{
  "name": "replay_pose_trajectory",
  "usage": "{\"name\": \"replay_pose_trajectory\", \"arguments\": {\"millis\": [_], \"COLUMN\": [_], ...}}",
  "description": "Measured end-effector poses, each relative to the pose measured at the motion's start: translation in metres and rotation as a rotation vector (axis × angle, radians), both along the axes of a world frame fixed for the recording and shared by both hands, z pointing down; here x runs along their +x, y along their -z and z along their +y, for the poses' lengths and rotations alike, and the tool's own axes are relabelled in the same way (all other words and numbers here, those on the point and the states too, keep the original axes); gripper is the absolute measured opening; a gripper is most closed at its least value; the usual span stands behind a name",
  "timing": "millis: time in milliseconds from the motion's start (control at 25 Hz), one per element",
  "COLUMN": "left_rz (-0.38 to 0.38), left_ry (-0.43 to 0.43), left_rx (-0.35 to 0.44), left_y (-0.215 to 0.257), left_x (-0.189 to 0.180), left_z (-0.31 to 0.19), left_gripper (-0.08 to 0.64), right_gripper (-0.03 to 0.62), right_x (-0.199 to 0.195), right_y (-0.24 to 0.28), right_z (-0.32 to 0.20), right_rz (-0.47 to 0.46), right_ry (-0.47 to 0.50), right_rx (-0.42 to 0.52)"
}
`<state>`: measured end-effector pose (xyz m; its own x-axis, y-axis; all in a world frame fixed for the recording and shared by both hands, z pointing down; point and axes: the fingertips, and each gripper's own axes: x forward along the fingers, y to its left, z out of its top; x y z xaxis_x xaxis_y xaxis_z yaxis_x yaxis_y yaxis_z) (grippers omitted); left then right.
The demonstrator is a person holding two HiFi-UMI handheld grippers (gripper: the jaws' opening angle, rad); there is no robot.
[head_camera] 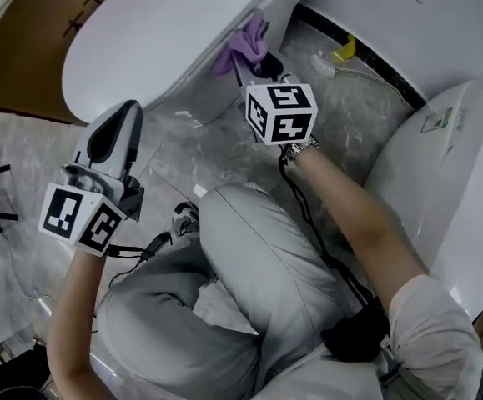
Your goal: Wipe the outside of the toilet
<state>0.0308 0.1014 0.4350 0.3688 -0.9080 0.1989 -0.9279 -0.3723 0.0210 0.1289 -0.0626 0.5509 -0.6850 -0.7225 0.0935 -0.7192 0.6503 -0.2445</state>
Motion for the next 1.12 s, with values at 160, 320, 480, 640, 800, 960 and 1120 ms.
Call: {"name": "replay_pose_trajectory", "arguments": {"millis": [160,320,480,640,800,960,1120], "left_rz": [-0.001,0.057,0.109,0.069,0.032,0.047,0.027], "left_ry": [-0.012,0.037,0.098,0.085,0.064,0.109,0.107], "left_rx": [0.029,0.061,0.053,0.038,0.043,0.075,0.094], "left_y": [-0.031,-0.049,-0.059,-0.054,-0.052,-0.042,-0.040], "left_x": [-0.005,-0.013,-0.022,-0.020,-0.011,-0.014,-0.010], "left_z": [0.017,0.032,0.042,0.041,0.044,0.045,0.040], "left_gripper": [0.006,0.006,0.006,0.006,0.006,0.006,0.006], "right_gripper": [0.133,0.134,0.137,0.137,0.137,0.138,0.143], "right_x": [-0.031,-0.050,-0.070,-0.093,-0.115,-0.142,-0.128], "right_y": [-0.005,-0.008,-0.008,-0.010,-0.015,-0.017,-0.009], "right_z": [0.045,0.075,0.105,0.133,0.156,0.183,0.207], "right_rz": [0.043,0.023,0.073,0.204,0.273,0.302,0.162], "right_ry": [0.136,0.212,0.336,0.518,0.640,0.791,0.956], "right_rx": [0.021,-0.022,-0.022,0.050,0.098,0.158,0.147]}}
